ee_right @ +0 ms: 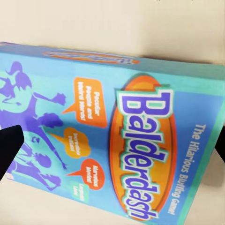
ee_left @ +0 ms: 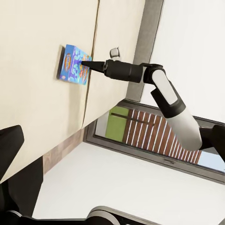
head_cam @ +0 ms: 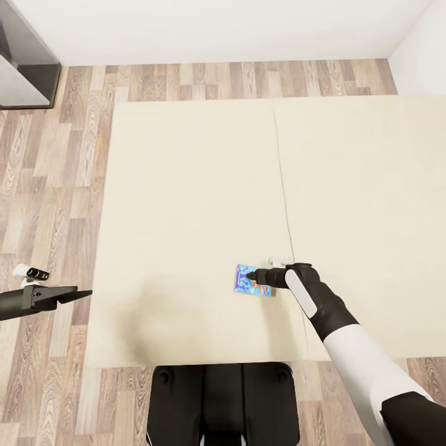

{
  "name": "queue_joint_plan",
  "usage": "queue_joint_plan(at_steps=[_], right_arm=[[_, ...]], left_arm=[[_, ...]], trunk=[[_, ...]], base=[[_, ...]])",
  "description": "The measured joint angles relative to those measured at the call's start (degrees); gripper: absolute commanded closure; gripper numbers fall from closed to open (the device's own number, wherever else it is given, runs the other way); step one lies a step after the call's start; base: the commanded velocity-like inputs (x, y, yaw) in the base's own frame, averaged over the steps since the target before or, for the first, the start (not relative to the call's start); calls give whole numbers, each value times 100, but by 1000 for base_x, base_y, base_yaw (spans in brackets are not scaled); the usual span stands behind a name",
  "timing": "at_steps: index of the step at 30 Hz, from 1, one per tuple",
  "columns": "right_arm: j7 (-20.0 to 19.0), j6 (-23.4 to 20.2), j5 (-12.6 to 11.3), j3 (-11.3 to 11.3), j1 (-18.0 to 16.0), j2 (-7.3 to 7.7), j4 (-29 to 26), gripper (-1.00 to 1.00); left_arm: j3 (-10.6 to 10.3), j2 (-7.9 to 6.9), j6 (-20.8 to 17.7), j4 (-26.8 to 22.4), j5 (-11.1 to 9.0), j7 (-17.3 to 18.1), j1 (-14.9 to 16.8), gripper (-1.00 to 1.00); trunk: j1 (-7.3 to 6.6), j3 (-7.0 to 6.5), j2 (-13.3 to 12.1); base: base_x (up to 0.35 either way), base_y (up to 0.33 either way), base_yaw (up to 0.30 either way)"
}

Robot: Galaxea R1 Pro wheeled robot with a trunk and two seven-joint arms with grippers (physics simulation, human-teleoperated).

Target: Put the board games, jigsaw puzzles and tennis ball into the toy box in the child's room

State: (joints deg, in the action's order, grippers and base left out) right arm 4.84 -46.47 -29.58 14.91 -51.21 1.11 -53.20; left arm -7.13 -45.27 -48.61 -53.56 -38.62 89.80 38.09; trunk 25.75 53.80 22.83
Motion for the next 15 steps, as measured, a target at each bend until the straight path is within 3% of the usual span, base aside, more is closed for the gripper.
queue_joint_plan(at_steps=[15], right_arm=[[0,11,1,0,0,1,-9,-100]], left_arm=[[0,0,0,0,0,0,0,-100]], trunk=[[0,0,0]], base=[[0,0,0]])
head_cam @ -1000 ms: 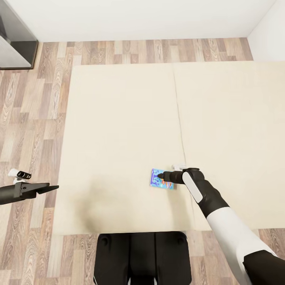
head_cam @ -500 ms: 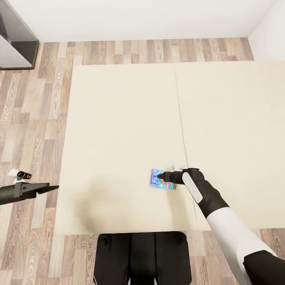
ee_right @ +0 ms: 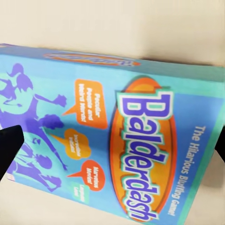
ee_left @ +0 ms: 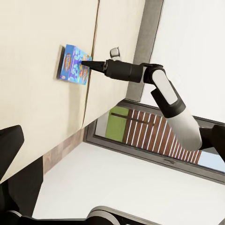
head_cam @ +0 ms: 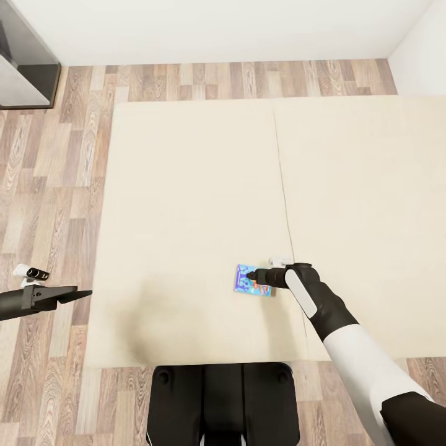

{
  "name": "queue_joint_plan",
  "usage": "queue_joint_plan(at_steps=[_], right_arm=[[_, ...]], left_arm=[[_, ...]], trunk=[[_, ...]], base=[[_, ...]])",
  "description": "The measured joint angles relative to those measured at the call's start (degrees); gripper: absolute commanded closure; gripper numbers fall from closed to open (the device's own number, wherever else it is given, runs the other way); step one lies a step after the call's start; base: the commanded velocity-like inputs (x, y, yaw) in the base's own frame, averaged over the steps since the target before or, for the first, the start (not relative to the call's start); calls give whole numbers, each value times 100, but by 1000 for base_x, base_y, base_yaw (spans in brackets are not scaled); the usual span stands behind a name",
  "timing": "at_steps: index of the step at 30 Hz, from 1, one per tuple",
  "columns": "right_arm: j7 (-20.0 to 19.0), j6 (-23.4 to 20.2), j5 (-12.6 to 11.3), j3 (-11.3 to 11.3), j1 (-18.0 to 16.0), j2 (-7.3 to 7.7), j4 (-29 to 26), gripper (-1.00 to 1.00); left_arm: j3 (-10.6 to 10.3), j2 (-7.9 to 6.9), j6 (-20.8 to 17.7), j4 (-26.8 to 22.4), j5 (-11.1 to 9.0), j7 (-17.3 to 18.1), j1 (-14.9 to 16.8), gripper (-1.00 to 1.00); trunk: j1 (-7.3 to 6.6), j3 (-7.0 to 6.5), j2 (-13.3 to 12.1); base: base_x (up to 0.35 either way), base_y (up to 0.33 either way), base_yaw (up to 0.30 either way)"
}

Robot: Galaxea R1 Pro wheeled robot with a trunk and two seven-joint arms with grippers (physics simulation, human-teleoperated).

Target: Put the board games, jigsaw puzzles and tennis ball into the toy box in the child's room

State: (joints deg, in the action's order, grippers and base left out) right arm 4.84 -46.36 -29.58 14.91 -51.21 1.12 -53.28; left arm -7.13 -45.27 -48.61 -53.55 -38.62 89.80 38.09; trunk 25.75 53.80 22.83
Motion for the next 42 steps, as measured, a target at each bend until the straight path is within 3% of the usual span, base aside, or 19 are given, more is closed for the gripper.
queue_joint_plan(at_steps=[42], right_arm=[[2,-1,2,9,6,-3,-11,-100]], left_arm=[[0,9,0,9,0,0,0,-100]], trunk=[[0,0,0]], base=[[-1,33,0]])
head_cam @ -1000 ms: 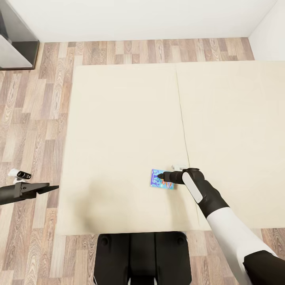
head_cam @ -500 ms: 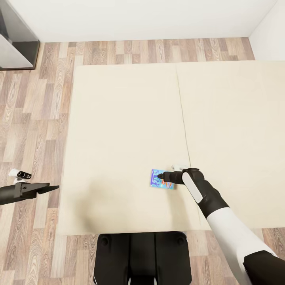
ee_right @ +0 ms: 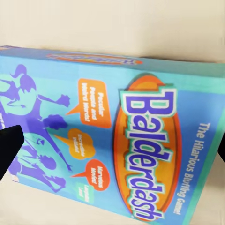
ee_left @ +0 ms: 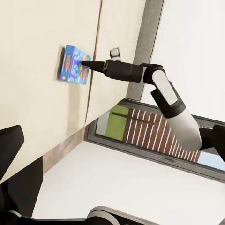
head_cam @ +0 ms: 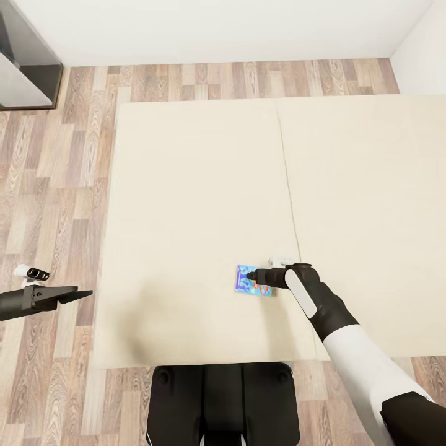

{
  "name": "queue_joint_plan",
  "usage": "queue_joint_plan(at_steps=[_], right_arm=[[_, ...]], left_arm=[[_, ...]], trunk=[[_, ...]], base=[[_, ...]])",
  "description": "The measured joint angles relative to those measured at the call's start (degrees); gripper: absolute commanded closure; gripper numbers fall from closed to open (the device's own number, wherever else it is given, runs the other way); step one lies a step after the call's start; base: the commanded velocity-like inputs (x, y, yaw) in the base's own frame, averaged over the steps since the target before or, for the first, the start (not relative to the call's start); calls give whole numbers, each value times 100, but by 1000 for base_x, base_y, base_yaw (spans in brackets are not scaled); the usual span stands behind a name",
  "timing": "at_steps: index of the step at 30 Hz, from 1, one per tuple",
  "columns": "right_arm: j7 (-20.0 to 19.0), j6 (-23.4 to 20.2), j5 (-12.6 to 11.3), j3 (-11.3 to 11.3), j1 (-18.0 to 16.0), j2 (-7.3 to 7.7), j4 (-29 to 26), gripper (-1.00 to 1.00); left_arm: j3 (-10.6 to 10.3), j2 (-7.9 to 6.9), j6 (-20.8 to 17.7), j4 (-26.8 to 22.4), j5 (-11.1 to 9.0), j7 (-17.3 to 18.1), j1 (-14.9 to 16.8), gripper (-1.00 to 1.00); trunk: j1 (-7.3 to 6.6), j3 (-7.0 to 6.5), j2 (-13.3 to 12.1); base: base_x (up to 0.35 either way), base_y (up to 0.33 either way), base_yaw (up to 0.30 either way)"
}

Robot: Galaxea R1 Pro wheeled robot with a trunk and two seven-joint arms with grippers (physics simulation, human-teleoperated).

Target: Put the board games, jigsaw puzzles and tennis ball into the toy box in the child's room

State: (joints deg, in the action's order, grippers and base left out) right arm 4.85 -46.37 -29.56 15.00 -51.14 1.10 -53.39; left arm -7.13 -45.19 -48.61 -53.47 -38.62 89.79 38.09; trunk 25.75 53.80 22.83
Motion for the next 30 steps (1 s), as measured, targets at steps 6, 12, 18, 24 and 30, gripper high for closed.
queue_joint_plan(at_steps=[6,12,18,24,30], right_arm=[[0,2,0,1,2,6,3,-100],[0,2,-2,-3,0,2,1,-100],[0,2,-1,-5,2,-1,3,-100],[0,1,1,-6,2,2,2,-100],[0,2,-1,-7,2,2,2,-100]], left_arm=[[1,0,0,-1,0,0,-1,-100],[0,0,0,0,0,0,0,-100],[1,-3,0,-1,0,-1,-1,-100],[0,-7,0,0,0,0,0,-100],[1,-5,0,-1,0,0,-1,-100]], trunk=[[0,0,0],[0,0,0],[0,0,0],[0,0,0],[0,0,0]], base=[[0,70,0],[0,51,0],[0,104,0],[0,27,0],[0,85,0]])
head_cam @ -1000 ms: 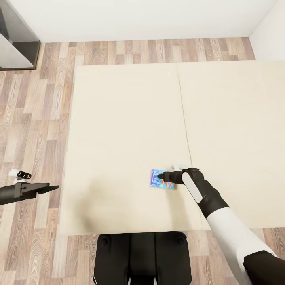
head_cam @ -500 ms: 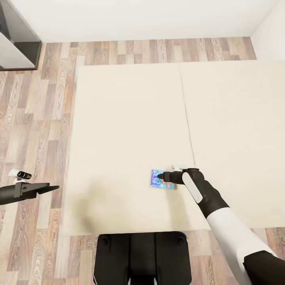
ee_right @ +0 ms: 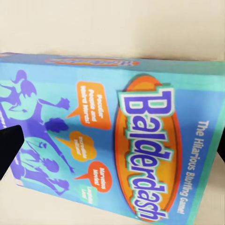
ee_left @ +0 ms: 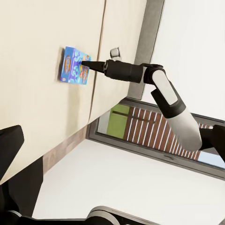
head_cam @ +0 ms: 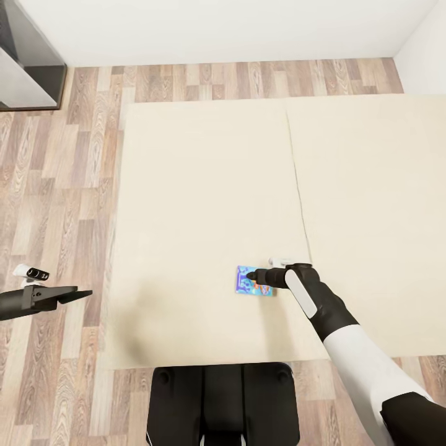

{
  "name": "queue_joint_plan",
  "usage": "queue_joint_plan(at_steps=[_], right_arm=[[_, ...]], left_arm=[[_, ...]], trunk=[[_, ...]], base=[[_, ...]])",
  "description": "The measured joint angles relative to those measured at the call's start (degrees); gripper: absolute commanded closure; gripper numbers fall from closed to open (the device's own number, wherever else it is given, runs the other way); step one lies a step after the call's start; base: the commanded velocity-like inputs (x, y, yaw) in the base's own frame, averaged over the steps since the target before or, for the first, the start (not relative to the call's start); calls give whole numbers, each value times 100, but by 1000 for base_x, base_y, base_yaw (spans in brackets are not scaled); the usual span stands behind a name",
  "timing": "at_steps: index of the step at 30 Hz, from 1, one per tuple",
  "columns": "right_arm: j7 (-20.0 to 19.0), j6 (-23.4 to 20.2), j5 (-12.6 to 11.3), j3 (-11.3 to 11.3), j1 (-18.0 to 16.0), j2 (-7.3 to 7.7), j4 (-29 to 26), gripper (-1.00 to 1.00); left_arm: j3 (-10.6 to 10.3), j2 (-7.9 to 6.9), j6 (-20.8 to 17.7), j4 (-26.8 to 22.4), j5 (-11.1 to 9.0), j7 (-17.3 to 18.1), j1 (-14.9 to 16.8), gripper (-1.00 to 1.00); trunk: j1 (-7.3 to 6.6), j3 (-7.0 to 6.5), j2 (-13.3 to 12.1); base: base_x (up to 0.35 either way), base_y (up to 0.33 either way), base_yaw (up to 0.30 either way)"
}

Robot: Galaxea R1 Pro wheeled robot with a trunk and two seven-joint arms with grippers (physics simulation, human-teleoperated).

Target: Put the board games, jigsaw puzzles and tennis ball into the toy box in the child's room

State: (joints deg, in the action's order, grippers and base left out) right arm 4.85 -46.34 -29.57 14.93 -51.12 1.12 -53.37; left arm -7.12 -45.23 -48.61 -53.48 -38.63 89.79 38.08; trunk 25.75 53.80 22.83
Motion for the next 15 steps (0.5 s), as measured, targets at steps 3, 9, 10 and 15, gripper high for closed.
queue_joint_plan(at_steps=[3,9,10,15], right_arm=[[0,0,-1,-1,0,1,0,-100],[-1,0,3,-1,0,3,1,-100],[-1,0,0,0,0,3,1,-100],[-2,-1,-1,-1,0,3,0,-100]], left_arm=[[0,0,0,1,0,0,0,-100],[0,4,0,0,0,0,0,-100],[0,4,0,0,0,0,0,-100],[-1,3,0,1,0,0,1,-100]], trunk=[[0,0,0],[0,0,0],[0,0,0],[0,0,0]], base=[[0,50,0],[0,64,0],[0,94,0],[0,41,0]])
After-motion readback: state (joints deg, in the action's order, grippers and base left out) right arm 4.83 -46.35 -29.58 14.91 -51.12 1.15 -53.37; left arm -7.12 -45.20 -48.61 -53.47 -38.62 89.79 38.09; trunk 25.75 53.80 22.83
